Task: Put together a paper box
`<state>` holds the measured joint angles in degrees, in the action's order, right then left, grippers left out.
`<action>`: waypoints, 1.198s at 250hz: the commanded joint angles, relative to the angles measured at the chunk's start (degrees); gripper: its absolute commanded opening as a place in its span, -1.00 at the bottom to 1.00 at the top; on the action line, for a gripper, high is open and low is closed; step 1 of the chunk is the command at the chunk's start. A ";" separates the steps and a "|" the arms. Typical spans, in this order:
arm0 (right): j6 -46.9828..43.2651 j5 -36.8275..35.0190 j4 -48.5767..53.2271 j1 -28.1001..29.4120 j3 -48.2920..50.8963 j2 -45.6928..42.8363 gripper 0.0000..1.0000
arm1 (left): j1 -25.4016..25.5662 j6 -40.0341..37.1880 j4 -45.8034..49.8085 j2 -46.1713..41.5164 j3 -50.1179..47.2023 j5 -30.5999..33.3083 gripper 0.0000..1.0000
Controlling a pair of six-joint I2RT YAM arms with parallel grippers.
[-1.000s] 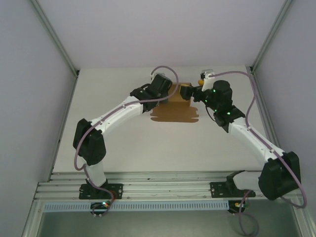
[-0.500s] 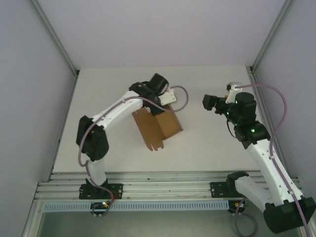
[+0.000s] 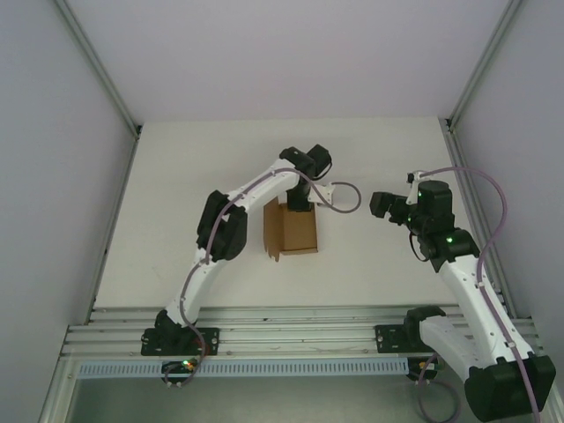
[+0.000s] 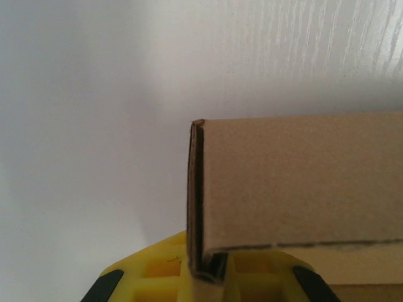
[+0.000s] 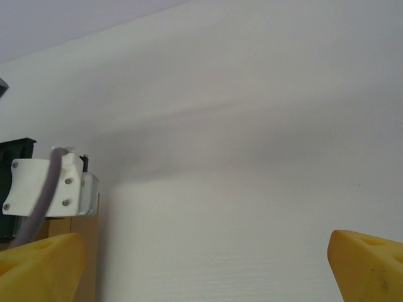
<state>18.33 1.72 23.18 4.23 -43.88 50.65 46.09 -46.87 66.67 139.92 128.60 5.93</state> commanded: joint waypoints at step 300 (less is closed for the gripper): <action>-34.69 18.16 -0.34 19.79 -25.71 44.63 0.87 | -26.81 70.68 -46.00 -63.16 -65.71 -2.97 1.00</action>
<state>-8.21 18.09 21.34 21.78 -63.05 86.21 20.82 12.14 26.85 84.09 72.36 3.92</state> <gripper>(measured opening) 0.964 0.997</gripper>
